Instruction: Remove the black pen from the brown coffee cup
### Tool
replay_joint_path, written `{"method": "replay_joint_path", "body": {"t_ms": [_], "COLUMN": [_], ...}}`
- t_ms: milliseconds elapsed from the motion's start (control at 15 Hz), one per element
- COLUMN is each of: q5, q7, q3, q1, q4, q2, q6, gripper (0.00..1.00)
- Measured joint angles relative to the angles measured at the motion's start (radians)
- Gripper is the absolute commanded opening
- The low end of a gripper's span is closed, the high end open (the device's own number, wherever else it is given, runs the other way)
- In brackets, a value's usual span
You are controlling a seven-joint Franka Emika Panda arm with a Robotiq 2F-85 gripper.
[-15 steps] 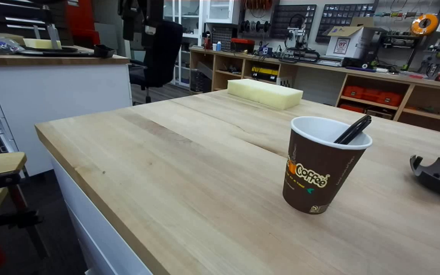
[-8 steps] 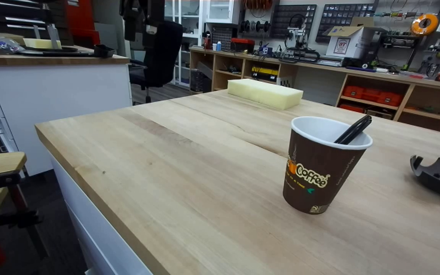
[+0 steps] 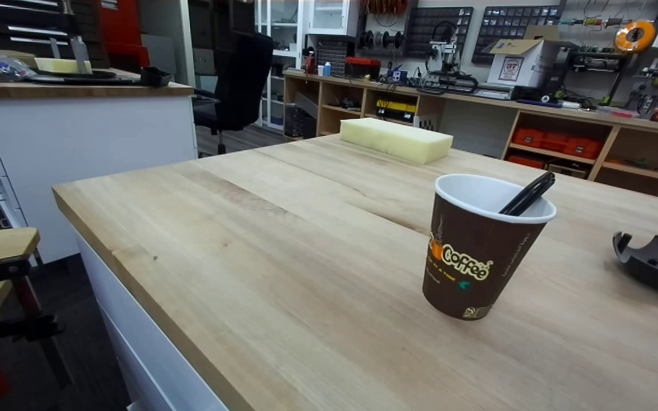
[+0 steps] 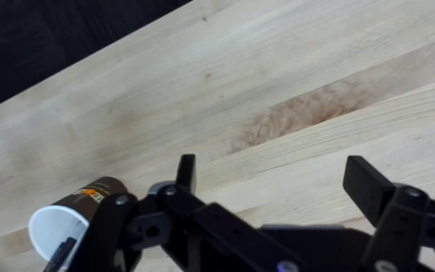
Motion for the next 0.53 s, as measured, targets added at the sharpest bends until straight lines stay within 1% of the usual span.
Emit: {"method": "replay_joint_path", "body": {"t_ms": [133,267,533], "q5": [-0.024,-0.039,-0.073], "q7": [0.004,0.002,-0.020], "q3": [-0.027,-0.059,-0.116], "q1": [-0.033,-0.061,-0.105], "q4": [0.000,0.005,0.045], "q2": [-0.017,-0.017,0.040], "q6": [0.010,0.048,0.147], "gripper": [1.00,1.00,1.00]}}
